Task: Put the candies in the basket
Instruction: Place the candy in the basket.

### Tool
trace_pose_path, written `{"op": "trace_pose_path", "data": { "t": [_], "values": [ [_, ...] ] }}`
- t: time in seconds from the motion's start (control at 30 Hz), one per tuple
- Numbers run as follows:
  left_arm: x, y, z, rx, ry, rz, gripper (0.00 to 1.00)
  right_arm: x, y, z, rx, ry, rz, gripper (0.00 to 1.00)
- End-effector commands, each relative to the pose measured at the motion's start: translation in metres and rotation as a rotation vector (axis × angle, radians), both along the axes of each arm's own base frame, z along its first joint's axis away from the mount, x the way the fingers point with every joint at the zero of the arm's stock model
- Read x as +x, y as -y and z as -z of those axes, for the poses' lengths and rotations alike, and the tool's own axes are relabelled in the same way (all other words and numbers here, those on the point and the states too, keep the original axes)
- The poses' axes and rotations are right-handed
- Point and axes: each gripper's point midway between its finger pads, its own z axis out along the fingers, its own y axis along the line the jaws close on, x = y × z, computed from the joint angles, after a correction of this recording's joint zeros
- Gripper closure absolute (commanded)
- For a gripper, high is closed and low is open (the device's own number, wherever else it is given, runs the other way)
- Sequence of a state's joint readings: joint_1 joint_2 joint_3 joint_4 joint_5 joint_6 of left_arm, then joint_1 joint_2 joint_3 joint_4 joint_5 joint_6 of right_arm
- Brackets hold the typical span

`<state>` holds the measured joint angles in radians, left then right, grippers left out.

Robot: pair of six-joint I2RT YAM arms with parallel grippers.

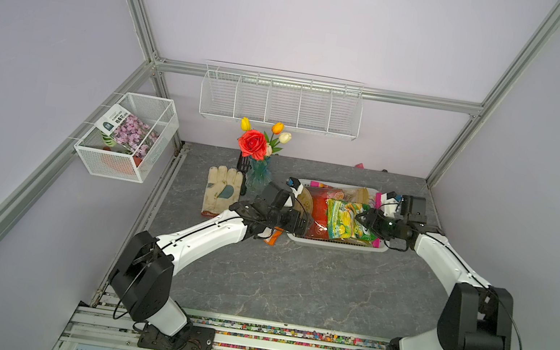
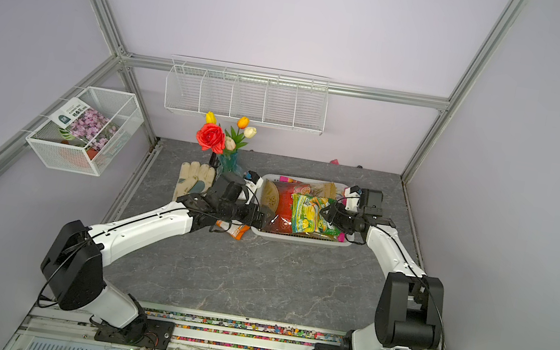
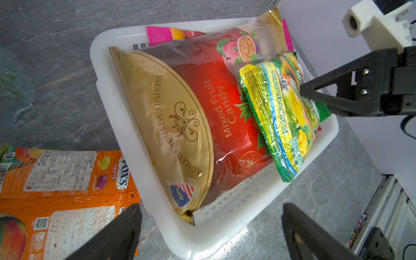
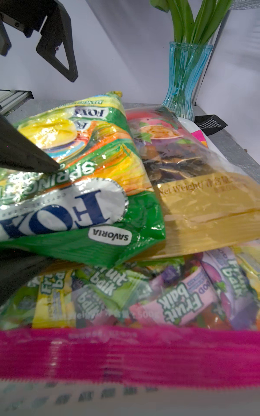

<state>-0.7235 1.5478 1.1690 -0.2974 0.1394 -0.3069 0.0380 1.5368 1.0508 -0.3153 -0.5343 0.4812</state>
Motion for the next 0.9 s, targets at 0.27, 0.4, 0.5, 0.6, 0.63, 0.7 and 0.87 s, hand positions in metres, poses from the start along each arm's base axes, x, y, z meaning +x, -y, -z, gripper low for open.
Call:
{"op": "trace_pose_path", "data": {
  "t": [0.27, 0.4, 0.5, 0.6, 0.63, 0.7, 0.87],
  "values": [
    [0.02, -0.042, 0.012, 0.149, -0.027, -0.264, 0.0, -0.009, 0.038, -0.012, -0.276, 0.027, 0.066, 0.36],
    [0.017, -0.052, 0.018, 0.17, -0.036, -0.297, 0.0, -0.015, 0.049, -0.018, -0.354, 0.04, 0.068, 0.35],
    [0.013, -0.059, 0.023, 0.19, -0.056, -0.315, 0.0, -0.019, 0.052, -0.023, -0.38, 0.044, 0.061, 0.36],
    [0.009, -0.067, 0.031, 0.215, -0.077, -0.332, 0.0, -0.025, 0.04, -0.041, -0.386, 0.113, -0.003, 0.4],
    [0.007, -0.068, 0.033, 0.216, -0.081, -0.326, 0.0, -0.028, 0.031, -0.05, -0.396, 0.159, -0.047, 0.4],
    [0.004, -0.075, 0.036, 0.228, -0.085, -0.329, 0.0, -0.034, 0.011, -0.068, -0.435, 0.246, -0.116, 0.4],
    [0.003, -0.1, 0.043, 0.245, -0.123, -0.392, 0.0, -0.05, -0.034, -0.102, -0.487, 0.419, -0.259, 0.41]
  ]
}}
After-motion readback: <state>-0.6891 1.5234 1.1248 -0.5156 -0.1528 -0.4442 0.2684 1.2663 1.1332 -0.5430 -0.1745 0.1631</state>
